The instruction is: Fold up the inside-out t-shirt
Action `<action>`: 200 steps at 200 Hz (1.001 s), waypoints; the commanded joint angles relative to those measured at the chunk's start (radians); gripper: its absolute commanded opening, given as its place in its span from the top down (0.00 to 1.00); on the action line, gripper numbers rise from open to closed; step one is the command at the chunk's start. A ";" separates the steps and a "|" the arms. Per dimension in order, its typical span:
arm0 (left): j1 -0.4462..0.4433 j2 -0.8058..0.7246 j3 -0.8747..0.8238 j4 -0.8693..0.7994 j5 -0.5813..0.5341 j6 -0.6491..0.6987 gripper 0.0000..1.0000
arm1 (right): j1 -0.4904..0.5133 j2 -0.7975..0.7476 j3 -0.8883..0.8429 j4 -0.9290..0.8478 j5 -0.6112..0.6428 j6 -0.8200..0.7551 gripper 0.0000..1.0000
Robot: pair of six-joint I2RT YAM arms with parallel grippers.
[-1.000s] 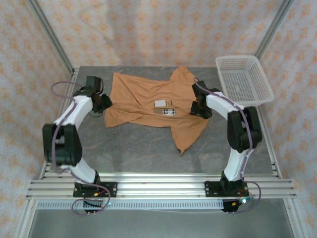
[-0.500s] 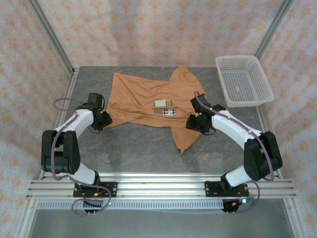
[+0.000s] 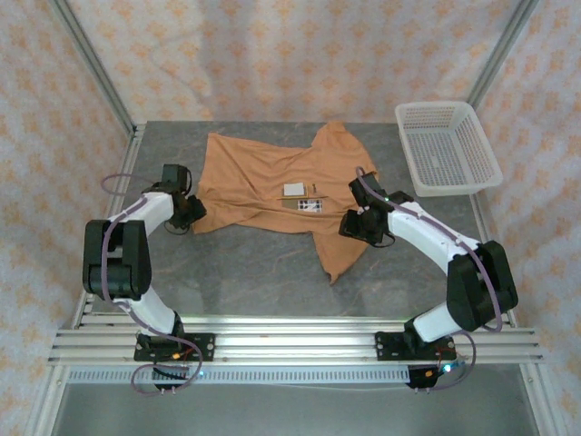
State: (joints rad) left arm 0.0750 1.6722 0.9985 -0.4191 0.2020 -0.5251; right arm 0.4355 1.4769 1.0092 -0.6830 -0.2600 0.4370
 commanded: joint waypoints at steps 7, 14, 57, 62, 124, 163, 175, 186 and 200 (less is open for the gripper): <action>0.009 0.027 0.036 0.029 0.004 -0.003 0.68 | 0.005 -0.022 0.035 -0.037 -0.002 -0.003 0.51; 0.010 0.033 0.037 0.030 0.004 -0.003 0.68 | 0.005 -0.026 0.039 -0.040 0.001 -0.004 0.51; 0.011 0.058 0.044 0.026 0.006 -0.003 0.63 | 0.005 -0.038 0.071 -0.066 0.008 -0.010 0.50; 0.012 0.060 0.045 0.025 0.005 -0.003 0.61 | 0.005 -0.039 0.075 -0.068 0.011 -0.011 0.50; 0.016 0.055 0.052 0.016 -0.005 -0.003 0.85 | 0.003 -0.038 0.084 -0.078 0.016 -0.016 0.50; 0.017 0.031 0.061 -0.004 -0.019 -0.004 1.00 | 0.003 -0.056 0.048 -0.079 0.013 -0.011 0.51; 0.017 0.022 0.062 -0.012 -0.021 -0.003 1.00 | 0.005 -0.067 0.034 -0.082 0.016 -0.006 0.51; 0.017 0.005 0.062 -0.019 -0.020 -0.004 1.00 | 0.005 -0.078 0.015 -0.090 0.018 0.004 0.52; 0.017 -0.030 0.063 -0.028 -0.011 -0.040 1.00 | 0.011 -0.104 -0.028 -0.090 0.000 0.027 0.52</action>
State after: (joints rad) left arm 0.0860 1.7157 1.0374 -0.4072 0.2043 -0.5293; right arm 0.4362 1.4250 1.0428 -0.7338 -0.2623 0.4355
